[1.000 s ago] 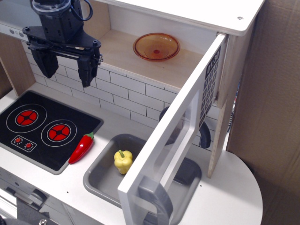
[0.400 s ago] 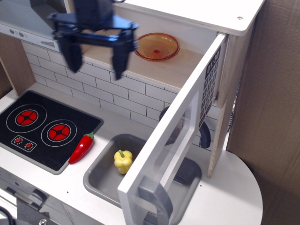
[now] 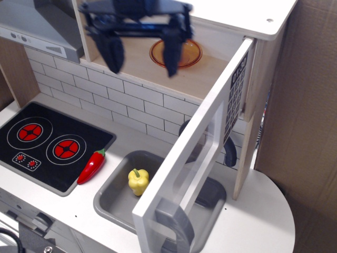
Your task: Close microwave
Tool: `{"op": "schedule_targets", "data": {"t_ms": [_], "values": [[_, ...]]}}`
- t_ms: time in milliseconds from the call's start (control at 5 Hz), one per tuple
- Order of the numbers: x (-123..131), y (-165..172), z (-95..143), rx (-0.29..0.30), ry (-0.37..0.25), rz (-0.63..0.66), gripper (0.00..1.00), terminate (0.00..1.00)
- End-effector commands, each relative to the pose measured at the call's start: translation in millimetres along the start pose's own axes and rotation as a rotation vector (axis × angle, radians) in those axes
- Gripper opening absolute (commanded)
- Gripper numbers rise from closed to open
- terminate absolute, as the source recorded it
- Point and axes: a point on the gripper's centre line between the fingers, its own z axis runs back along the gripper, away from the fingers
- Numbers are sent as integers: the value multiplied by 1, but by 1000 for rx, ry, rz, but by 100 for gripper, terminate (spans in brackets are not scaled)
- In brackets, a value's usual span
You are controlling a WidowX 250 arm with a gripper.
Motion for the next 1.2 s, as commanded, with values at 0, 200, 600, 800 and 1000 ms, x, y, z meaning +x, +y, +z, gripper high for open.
{"op": "schedule_targets", "data": {"t_ms": [0, 200, 600, 800, 1000], "values": [[3, -35, 5, -31, -40, -54, 100, 0], [10, -42, 6, -19, -58, -103, 100, 0], [-18, -37, -11, -15, 39, -80, 100, 0], [-6, -37, -21, 14, 29, -110, 100, 0], [0, -18, -31, 55, 39, -124, 100, 0]]}}
